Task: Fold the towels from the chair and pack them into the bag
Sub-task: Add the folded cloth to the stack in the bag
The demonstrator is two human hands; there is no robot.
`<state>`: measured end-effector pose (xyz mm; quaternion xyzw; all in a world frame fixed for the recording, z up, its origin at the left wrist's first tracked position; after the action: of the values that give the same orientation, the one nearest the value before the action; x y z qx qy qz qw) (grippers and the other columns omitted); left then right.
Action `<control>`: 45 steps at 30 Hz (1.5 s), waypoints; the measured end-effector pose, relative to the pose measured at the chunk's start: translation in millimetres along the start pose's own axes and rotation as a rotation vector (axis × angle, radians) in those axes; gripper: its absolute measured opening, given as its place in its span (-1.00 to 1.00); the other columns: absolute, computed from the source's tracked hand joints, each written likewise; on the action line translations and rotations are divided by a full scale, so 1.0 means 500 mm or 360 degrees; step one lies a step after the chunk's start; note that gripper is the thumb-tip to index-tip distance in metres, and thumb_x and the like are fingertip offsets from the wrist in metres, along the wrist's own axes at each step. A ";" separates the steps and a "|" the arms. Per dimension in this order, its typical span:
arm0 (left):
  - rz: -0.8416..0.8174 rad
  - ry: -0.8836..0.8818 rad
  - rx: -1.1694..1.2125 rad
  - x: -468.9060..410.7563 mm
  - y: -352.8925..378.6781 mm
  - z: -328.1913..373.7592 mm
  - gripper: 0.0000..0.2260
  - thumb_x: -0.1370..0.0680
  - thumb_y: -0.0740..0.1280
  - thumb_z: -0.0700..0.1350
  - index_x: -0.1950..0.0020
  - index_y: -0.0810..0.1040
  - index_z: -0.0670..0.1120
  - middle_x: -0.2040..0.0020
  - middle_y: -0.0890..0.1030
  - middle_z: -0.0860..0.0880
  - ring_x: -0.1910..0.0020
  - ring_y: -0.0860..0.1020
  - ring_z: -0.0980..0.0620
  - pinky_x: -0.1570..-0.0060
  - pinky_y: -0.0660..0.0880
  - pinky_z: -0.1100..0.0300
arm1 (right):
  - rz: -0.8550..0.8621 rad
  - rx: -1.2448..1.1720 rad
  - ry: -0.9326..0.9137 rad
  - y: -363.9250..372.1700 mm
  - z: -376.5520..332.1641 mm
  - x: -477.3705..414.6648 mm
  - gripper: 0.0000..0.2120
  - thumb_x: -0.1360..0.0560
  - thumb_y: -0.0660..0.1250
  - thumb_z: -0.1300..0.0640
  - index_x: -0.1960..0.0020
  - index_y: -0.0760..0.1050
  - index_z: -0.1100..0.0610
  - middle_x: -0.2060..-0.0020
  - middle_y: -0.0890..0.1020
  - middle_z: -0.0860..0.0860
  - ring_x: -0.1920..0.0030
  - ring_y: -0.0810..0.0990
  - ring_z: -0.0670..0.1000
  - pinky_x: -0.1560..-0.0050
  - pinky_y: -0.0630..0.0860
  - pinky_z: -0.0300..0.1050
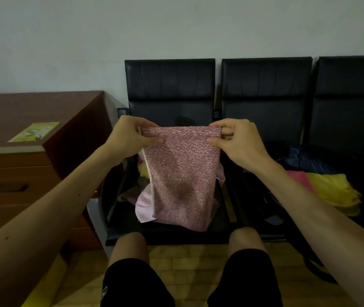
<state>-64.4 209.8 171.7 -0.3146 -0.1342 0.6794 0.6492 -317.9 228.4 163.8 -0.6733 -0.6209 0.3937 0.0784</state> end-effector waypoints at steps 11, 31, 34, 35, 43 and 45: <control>0.0234 0.0211 -0.0243 0.000 0.035 -0.006 -0.72 -0.41 0.56 -0.09 -0.08 0.70 -0.13 0.02 0.70 -0.03 0.19 0.58 0.22 0.15 0.49 0.39 | 0.0151 0.0365 0.0086 0.009 0.015 0.013 -0.76 -0.41 0.53 0.02 -0.04 0.61 0.06 0.10 0.72 -0.02 0.02 0.66 0.00 -0.13 0.57 0.04; -0.0190 0.0341 0.0581 0.030 0.040 0.002 -0.95 -0.55 0.41 -0.21 0.04 0.58 -0.09 0.10 0.64 0.01 0.09 0.66 0.03 0.08 0.62 0.17 | -0.0110 -0.1243 0.0542 0.011 0.082 0.052 -0.81 -0.41 0.47 0.23 0.00 0.55 0.15 0.09 0.70 0.02 0.08 0.69 -0.04 0.02 0.60 -0.09; -0.0110 0.0356 0.0724 0.021 0.039 0.013 -0.96 -0.57 0.39 -0.23 0.01 0.56 -0.13 0.11 0.63 -0.02 0.12 0.63 0.04 0.08 0.62 0.16 | -0.0292 -0.1465 0.0561 0.070 0.088 0.107 -0.55 -0.30 0.47 0.21 -0.17 0.51 0.12 0.05 0.71 -0.07 0.04 0.68 -0.10 0.05 0.58 -0.22; -0.0082 0.0336 0.0774 0.017 0.038 0.017 -0.96 -0.56 0.39 -0.23 0.02 0.56 -0.13 0.12 0.63 -0.02 0.13 0.64 0.05 0.09 0.61 0.17 | -0.0460 -0.1400 0.0605 0.102 0.091 0.136 -0.53 -0.27 0.48 0.22 -0.17 0.53 0.10 0.03 0.72 -0.08 0.00 0.68 -0.08 0.04 0.58 -0.23; 0.0301 0.0099 0.0500 -0.005 0.034 -0.036 -0.82 -0.50 0.49 -0.18 -0.06 0.59 -0.17 0.08 0.66 0.01 0.17 0.66 0.21 0.21 0.57 0.38 | -0.0513 -0.1477 0.0834 0.134 0.089 0.163 -0.64 -0.36 0.43 0.09 -0.14 0.60 0.15 -0.04 0.71 0.05 -0.05 0.68 0.04 0.00 0.59 -0.14; 0.0302 -0.0063 0.0438 -0.012 0.037 -0.059 -0.82 -0.48 0.51 -0.17 -0.04 0.60 -0.12 0.09 0.65 0.03 0.17 0.64 0.21 0.24 0.55 0.37 | -0.0546 -0.1425 0.0814 0.129 0.076 0.162 -0.63 -0.37 0.43 0.07 -0.14 0.61 0.15 -0.04 0.71 0.04 -0.04 0.69 0.03 0.01 0.59 -0.14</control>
<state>-61.6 195.0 139.6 -0.2204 -0.0223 0.7557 0.6163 -298.5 272.8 64.5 -0.6043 -0.7899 -0.1043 -0.0044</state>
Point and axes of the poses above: each hand's wrist, its own x-axis away from the middle knuckle, its own y-axis out of the palm, z = x × y, the point moved 2 cm from there along -x, towards the middle knuckle
